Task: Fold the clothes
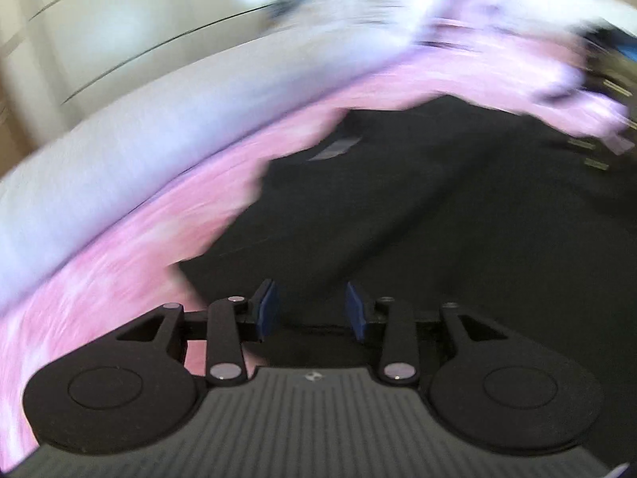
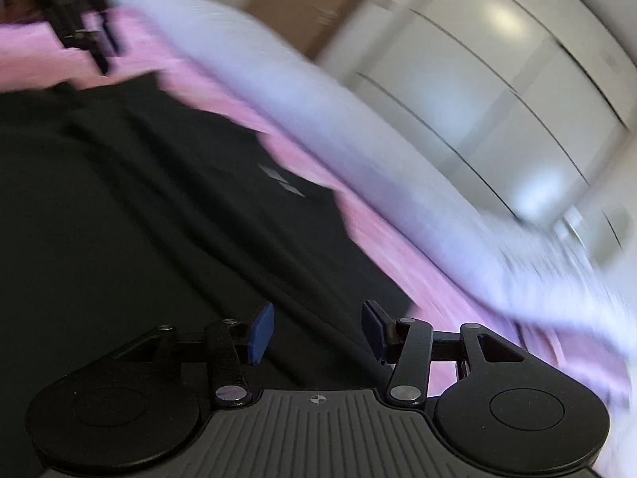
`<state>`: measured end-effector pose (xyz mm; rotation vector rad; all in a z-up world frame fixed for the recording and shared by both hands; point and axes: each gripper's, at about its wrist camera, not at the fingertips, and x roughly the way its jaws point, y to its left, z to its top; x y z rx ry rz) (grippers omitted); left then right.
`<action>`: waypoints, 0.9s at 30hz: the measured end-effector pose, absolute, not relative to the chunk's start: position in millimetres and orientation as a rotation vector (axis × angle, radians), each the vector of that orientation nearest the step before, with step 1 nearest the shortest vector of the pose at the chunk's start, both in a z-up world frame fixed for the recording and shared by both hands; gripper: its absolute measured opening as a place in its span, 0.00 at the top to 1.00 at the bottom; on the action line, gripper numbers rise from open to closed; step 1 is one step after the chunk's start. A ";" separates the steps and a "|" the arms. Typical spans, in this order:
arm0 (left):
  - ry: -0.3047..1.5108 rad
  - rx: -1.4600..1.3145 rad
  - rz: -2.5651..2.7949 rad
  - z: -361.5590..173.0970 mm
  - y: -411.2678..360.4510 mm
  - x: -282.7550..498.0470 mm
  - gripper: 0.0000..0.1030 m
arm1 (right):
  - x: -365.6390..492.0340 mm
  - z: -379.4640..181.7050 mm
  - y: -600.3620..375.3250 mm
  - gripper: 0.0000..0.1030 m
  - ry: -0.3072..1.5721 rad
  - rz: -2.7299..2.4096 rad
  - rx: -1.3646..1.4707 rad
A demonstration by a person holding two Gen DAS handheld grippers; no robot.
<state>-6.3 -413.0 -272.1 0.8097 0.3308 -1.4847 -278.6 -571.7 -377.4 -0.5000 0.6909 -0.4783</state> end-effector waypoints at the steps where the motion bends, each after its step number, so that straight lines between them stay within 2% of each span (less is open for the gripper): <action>1: 0.298 0.865 -1.512 -278.2 -410.3 -19.9 0.66 | -271.2 -379.2 -569.0 0.52 0.692 -0.462 -0.511; 2: 0.263 0.935 -1.521 -286.2 -409.9 -32.5 0.64 | -263.7 -380.9 -566.2 0.52 0.694 -0.445 -0.522; 4: 0.193 1.063 -1.502 -303.3 -412.8 -52.6 0.65 | -252.7 -383.4 -566.3 0.52 0.699 -0.432 -0.514; 5: 0.177 1.100 -1.486 -310.8 -416.4 -57.0 0.73 | -249.0 -384.3 -568.9 0.52 0.703 -0.435 -0.498; 7: 0.179 1.128 -1.472 -319.4 -422.5 -58.4 0.97 | -251.3 -386.8 -574.4 0.52 0.727 -0.461 -0.489; 11: 0.092 1.122 -1.470 -307.3 -402.0 -59.3 0.97 | -268.5 -391.1 -590.7 0.52 0.779 -0.555 -0.487; 16: 0.160 1.186 -1.467 -319.0 -392.1 -54.7 0.96 | -290.5 -396.1 -634.4 0.52 0.841 -0.651 -0.319; 19: 0.205 1.158 -1.438 -321.8 -393.8 -48.4 0.92 | -304.5 -393.2 -656.0 0.52 0.841 -0.677 -0.134; 22: 0.264 1.118 -1.377 -314.9 -385.0 -37.6 0.81 | -325.5 -384.4 -672.1 0.52 0.817 -0.705 0.055; 27: 0.324 1.036 -1.315 -290.9 -333.7 -39.8 0.79 | -386.1 -368.0 -661.3 0.52 0.832 -0.778 0.189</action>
